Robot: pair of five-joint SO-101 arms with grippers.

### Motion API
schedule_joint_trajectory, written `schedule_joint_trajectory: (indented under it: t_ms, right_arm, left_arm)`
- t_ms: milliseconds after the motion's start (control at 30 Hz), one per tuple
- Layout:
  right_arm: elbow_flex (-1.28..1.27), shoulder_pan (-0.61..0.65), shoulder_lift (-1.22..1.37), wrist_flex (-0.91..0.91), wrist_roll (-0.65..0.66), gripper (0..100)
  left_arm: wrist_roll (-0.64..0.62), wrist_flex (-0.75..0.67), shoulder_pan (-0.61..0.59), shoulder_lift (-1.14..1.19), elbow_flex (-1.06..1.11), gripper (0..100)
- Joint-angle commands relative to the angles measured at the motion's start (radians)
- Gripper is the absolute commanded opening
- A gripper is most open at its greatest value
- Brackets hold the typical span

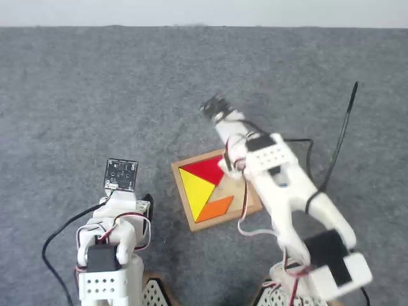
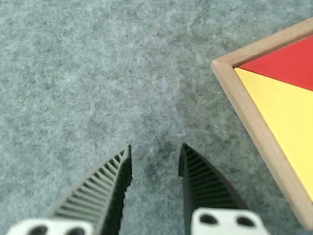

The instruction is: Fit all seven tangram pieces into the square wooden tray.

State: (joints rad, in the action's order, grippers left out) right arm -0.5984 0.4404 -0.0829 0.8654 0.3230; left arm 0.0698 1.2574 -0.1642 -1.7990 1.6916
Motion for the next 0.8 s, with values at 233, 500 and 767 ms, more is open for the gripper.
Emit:
schedule_joint_trajectory:
  t_ms: [233,500,767]
  right_arm:
    - [-0.203,0.185,-0.249,-0.056,0.359,13.9]
    - [-0.229,0.232,-0.249,-0.05,0.506,14.3]
    - [-0.232,0.236,-0.249,-0.045,0.569,14.4]
  left_arm:
    - [0.006,0.009,0.002,-0.028,-0.008,15]
    - [0.006,0.009,0.002,-0.028,-0.008,15]
    - [0.006,0.009,0.002,-0.028,-0.008,15]
